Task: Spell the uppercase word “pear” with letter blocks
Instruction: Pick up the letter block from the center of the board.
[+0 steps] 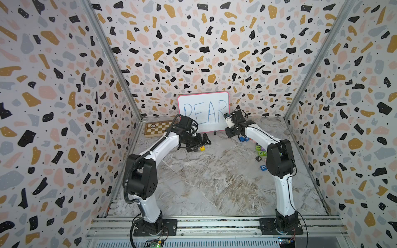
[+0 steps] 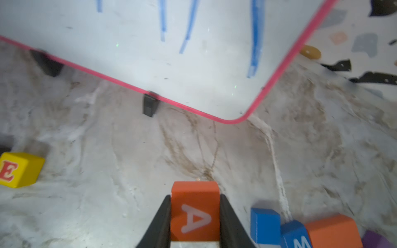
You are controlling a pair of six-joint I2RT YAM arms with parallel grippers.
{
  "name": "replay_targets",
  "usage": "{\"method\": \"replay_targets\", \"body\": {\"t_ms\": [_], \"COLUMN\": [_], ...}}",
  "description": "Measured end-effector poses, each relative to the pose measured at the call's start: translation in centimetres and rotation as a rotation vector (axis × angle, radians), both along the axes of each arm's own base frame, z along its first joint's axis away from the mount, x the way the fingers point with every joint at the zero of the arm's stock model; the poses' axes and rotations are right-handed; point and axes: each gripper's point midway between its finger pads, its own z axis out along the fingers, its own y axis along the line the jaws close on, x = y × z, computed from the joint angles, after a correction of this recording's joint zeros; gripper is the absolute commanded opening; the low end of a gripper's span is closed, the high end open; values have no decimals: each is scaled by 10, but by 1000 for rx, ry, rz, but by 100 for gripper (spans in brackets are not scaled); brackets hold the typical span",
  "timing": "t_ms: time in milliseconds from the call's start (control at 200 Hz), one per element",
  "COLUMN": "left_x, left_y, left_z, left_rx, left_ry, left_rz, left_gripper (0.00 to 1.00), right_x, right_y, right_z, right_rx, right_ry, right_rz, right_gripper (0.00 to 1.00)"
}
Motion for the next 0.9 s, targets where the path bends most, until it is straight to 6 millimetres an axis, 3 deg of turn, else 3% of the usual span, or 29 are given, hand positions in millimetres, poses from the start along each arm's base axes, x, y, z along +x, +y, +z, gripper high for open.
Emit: {"method": "replay_targets", "body": {"t_ms": [280,496,701,896], "left_x": [-19,-30,-34,-34], "left_y": [30,43,55,61], "left_z": [0,-7,-7,-6], "left_rx": [-12,-12,-17,-23], "left_ry": [16,36,29,24], "left_rz": [51,70,88,102], "left_gripper": [99,99,99,99], "right_x": [-48,-77,-98,-99], "right_y": [60,93,103,102], "right_z": [-24,-27,-37,-48], "right_rx": [-75,-129,-185,-232], "right_ry": [-42,-92,-122,-140], "right_rz": [357,603,792,868], "right_gripper": [14,12,12,12]}}
